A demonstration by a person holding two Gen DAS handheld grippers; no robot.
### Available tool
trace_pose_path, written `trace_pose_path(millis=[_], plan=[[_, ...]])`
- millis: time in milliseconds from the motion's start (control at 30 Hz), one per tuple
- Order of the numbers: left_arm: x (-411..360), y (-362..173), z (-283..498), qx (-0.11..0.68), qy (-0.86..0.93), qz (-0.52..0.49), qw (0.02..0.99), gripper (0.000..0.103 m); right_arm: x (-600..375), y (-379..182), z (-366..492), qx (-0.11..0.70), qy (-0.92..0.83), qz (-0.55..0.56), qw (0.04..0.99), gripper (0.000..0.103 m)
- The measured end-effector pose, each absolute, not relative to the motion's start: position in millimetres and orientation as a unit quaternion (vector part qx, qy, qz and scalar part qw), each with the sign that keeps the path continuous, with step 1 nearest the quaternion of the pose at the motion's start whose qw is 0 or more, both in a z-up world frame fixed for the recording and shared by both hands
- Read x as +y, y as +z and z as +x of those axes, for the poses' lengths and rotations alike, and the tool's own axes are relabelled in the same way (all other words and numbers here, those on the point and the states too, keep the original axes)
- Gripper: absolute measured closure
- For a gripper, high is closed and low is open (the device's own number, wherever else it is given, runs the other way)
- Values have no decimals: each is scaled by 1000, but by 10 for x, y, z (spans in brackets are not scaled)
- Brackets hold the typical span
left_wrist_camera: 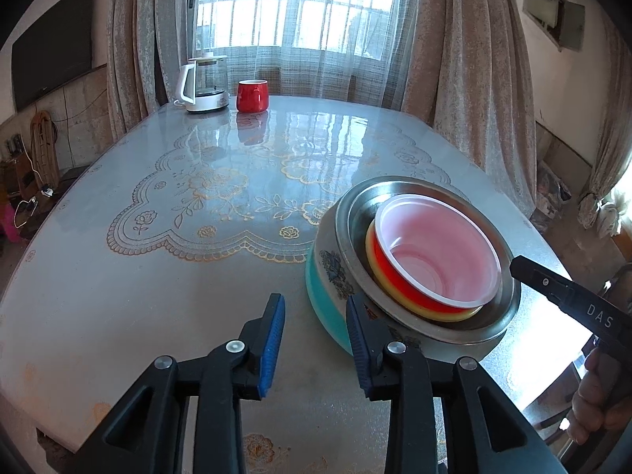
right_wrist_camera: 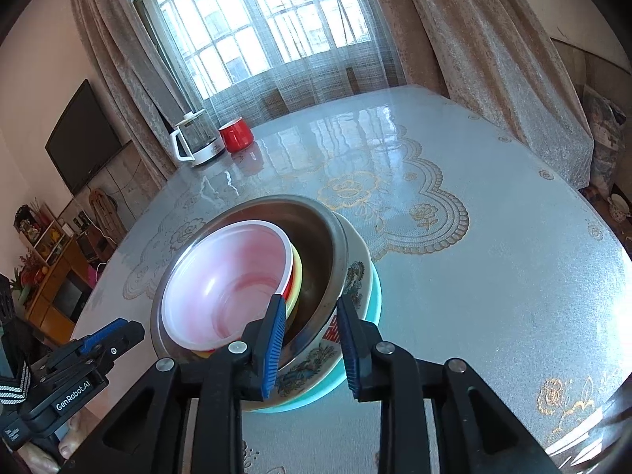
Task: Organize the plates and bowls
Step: 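Open the right gripper and pull it back from the steel bowl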
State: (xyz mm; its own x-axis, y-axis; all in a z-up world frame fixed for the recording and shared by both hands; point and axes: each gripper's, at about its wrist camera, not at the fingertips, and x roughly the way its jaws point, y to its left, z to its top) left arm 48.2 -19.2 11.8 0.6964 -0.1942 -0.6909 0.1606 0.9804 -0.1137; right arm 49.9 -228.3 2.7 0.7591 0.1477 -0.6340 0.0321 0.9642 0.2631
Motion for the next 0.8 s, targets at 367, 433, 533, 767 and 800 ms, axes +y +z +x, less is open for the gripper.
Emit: trace_pose_path(millis=[367,433,533,767,800], plan=[[-118,87,268,355,-31,-14,934,56,-2005,45,379,309,-31,73,948,69],[-125,84,250,354,-27,-14,935,53,-1952,27,365,306,-40,64,949,67],[-143,102,227,348,-15,-11,937,51,-1875,32,317,296,-49,45,953,66],[-164,145,194,336,-5,-3,942,44,-1781,52,289,283,-45,25,958,65],[-165,146,196,336,-5,-2,942,43,-1782,47,296,284,-44,25,958,65]])
